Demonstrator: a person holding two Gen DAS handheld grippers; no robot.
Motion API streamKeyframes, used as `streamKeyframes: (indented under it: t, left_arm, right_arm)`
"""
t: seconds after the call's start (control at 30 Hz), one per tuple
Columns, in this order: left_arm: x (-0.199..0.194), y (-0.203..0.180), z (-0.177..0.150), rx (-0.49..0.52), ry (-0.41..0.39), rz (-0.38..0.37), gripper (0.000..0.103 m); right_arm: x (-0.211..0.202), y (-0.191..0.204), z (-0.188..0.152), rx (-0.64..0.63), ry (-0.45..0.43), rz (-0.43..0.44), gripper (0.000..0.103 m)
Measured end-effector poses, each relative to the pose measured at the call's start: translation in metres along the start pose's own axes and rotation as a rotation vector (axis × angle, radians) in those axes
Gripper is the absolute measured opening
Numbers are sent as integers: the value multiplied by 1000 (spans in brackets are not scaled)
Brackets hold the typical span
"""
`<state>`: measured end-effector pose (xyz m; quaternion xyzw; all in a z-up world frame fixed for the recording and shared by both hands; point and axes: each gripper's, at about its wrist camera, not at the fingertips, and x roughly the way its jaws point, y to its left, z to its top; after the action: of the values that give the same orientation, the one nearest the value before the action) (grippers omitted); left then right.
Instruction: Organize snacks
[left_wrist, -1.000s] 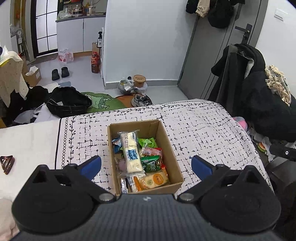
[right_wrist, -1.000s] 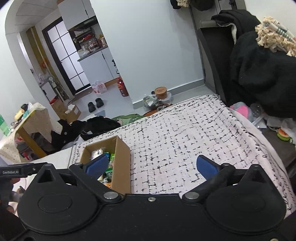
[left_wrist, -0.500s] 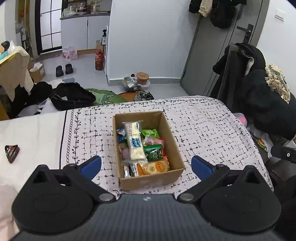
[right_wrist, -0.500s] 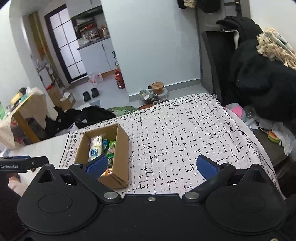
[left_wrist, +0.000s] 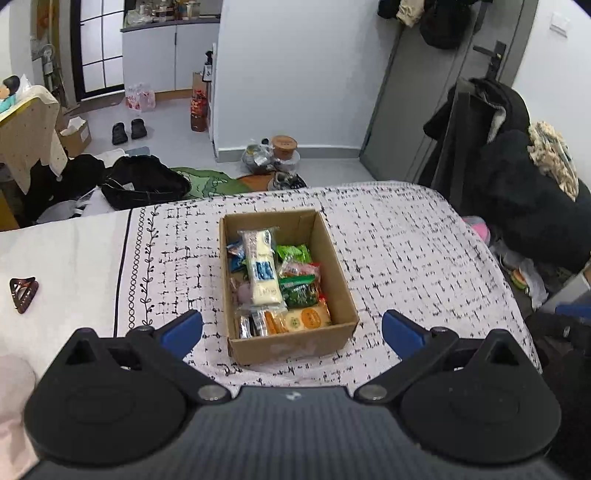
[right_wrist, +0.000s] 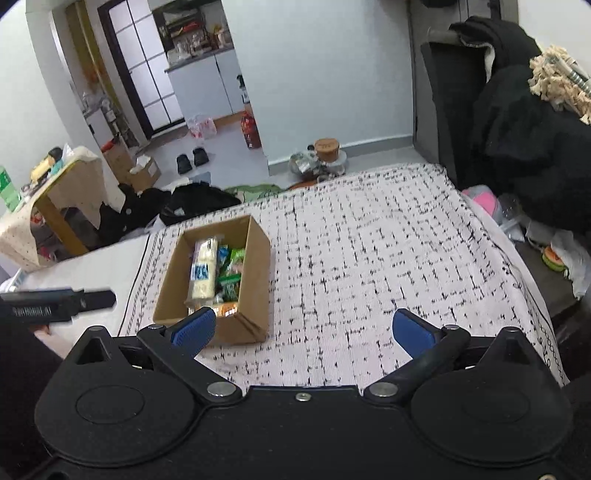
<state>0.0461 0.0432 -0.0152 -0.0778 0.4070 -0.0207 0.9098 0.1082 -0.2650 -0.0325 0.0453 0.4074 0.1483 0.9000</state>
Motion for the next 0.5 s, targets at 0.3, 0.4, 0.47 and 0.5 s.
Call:
streamKeyframes:
  t: [0.3, 0.4, 0.47, 0.5]
  left_arm:
    - [1, -5, -1, 8, 15, 8, 103]
    - [0, -5, -2, 11, 10, 13, 103]
    - [0, -5, -2, 9, 11, 14, 103]
    - [-1, -4, -2, 8, 10, 14, 103]
  right_arm:
    - [-2, -2, -3, 3, 1, 0, 103]
    - [-3, -2, -3, -2, -4, 2, 103]
    - [-4, -3, -3, 0, -8, 1, 103]
    - [-4, -3, -3, 3, -9, 1, 103]
